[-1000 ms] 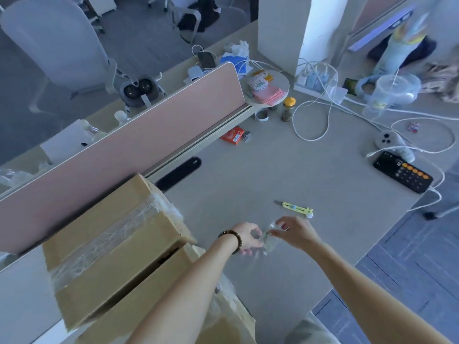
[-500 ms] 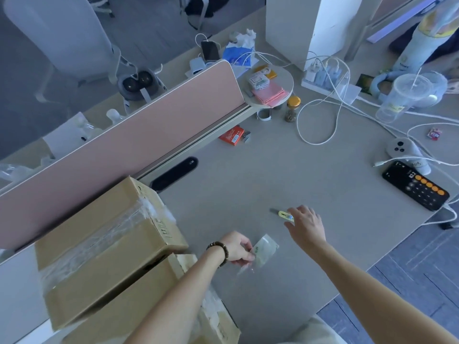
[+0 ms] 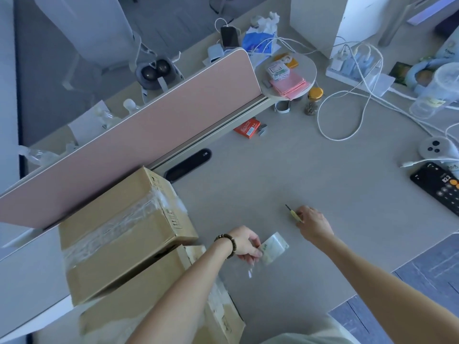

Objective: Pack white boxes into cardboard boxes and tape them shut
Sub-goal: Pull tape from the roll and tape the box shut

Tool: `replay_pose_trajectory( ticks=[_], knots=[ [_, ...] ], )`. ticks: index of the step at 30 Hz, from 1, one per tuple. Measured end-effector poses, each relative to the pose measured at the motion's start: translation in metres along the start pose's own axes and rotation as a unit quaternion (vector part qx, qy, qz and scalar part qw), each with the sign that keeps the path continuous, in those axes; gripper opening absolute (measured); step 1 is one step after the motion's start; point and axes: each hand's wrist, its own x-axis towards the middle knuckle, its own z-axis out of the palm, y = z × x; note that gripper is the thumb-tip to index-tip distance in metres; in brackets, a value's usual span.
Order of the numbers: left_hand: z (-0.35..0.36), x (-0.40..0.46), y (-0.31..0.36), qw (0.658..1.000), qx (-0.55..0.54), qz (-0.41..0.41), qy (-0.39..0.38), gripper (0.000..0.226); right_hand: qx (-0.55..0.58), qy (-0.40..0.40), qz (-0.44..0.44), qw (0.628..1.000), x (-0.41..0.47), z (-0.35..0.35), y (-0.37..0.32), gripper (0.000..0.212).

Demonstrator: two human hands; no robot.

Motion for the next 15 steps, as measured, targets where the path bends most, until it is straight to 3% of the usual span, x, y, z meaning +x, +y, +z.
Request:
replay_pose_trajectory(
  ticks=[9, 15],
  knots=[
    [-0.007, 0.004, -0.003, 0.998, 0.030, 0.043, -0.028, 0.011, 0.218, 0.068, -0.005, 0.974, -0.099, -0.010, -0.035, 0.015],
    [-0.013, 0.009, -0.008, 0.996, 0.051, 0.073, -0.026, 0.011, 0.148, -0.001, -0.086, 0.985, -0.180, 0.001, -0.067, 0.018]
  ],
)
